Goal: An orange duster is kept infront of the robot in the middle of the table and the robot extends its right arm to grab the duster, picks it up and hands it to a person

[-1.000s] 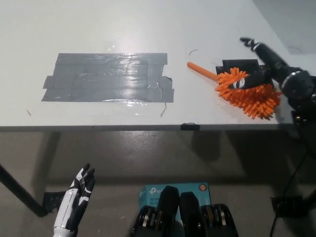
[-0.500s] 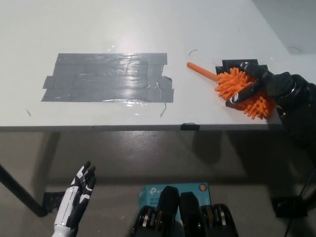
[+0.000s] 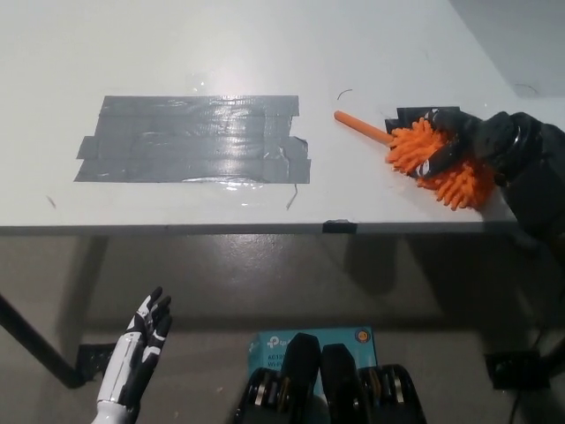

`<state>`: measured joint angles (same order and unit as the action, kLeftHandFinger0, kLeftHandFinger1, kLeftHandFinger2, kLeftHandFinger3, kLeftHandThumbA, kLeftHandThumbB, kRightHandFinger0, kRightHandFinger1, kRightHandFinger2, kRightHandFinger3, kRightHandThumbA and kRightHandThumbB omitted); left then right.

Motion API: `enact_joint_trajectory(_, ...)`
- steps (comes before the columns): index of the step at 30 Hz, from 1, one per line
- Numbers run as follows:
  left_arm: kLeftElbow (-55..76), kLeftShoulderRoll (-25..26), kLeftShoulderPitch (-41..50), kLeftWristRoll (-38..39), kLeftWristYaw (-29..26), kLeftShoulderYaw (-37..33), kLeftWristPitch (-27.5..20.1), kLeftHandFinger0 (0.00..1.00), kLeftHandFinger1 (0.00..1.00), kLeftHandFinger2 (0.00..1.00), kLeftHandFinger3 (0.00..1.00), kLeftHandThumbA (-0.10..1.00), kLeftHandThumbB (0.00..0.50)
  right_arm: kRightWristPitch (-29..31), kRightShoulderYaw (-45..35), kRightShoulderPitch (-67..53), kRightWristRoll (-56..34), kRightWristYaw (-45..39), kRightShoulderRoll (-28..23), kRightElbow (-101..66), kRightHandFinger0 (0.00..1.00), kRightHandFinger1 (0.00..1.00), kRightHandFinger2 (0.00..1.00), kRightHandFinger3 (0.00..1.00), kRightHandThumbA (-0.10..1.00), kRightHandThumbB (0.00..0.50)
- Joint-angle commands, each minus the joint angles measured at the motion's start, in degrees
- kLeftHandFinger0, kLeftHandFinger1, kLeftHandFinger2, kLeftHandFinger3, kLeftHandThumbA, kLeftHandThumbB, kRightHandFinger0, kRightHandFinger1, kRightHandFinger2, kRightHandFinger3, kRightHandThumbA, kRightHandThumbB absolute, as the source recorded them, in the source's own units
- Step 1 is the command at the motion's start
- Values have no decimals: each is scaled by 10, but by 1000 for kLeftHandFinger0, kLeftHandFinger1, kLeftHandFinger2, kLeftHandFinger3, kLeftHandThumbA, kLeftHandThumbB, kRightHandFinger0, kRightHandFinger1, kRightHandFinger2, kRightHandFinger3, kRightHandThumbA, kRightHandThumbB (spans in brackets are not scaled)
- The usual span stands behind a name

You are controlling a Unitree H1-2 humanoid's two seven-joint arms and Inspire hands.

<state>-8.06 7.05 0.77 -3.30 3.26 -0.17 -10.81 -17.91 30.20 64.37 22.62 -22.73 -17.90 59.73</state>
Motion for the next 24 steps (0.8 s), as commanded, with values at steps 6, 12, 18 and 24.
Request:
enact_joint_trajectory(6, 8, 4, -19, -1, -1, 2, -13, 1000, 1000, 1000, 1000, 901, 170, -2, 56, -8, 54, -50, -6, -18, 0, 133, 334, 1000, -100, 131)
enact_joint_trajectory(12, 7, 4, -20, 5, 1, 4, -16, 1000, 1000, 1000, 1000, 938, 119, 15, 54, -12, 58, -44, -5, -7, 165, 347, 419, 1000, -100, 124)
enact_joint_trajectory(18, 9, 5, -22, 5, 3, 3, -16, 1000, 1000, 1000, 1000, 958, 102, 34, 58, -18, 66, -42, -13, 7, 123, 350, 407, 1000, -100, 93)
enact_joint_trajectory(24, 11, 6, -23, 5, 2, 5, -14, 1000, 1000, 1000, 1000, 960, 104, 64, -26, -45, 0, -11, -29, -10, 162, 418, 372, 673, -100, 115)
